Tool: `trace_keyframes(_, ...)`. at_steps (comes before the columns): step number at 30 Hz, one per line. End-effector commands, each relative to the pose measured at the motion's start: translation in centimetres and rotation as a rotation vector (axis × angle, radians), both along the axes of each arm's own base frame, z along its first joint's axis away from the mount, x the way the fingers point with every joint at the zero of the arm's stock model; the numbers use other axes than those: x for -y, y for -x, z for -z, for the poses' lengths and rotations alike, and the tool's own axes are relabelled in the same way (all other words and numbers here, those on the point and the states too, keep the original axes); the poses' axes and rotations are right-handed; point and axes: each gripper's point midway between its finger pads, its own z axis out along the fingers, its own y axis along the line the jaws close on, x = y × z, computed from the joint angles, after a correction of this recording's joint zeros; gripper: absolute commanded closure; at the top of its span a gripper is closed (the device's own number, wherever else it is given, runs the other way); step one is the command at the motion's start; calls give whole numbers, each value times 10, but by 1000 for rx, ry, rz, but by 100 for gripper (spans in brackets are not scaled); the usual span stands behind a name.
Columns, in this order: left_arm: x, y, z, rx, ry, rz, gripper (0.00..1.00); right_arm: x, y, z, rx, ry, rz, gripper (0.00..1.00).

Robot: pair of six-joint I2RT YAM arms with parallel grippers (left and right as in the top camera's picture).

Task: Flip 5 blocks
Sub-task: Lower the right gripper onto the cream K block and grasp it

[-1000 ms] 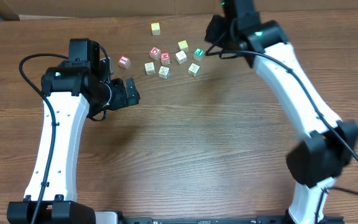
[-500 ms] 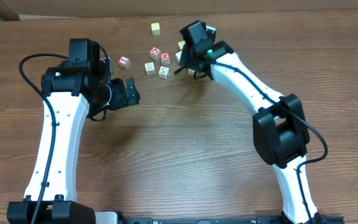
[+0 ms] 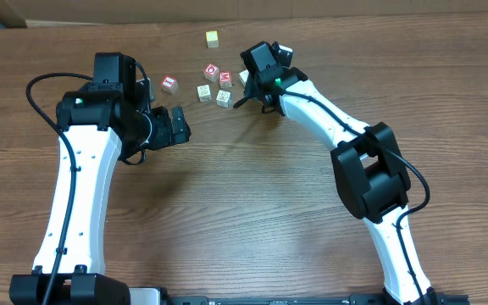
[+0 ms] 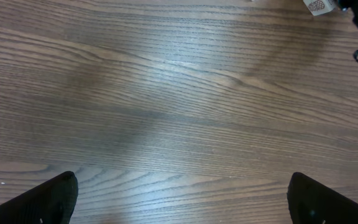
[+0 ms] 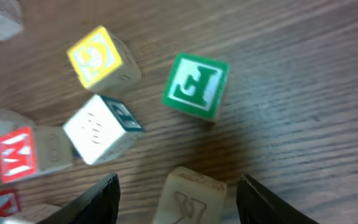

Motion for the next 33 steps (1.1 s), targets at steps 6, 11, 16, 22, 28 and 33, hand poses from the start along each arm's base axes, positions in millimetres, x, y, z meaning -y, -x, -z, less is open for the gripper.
trace_keyframes(6, -1, -5, -6, 21, -4, -2, 0, 9, 5, 14, -25, 17, 44, 48)
trace_keyframes(11, -1, -5, -6, 21, -4, -2, 0, 10, 6, 15, -29, 19, 43, 68)
trace_keyframes(16, -1, -5, -6, 21, -4, -2, 0, 11, 9, 10, -40, 27, 41, 78)
trace_keyframes(22, -1, -5, -6, 21, -4, -2, 0, 13, 12, -39, -10, 13, 34, 78)
trace_keyframes(28, -1, -5, -6, 21, -4, -2, 0, 26, 34, -141, 69, -35, 35, 78)
trace_keyframes(33, -1, -5, -6, 21, -3, -2, 0, 49, 76, -227, 134, -52, -11, 80)
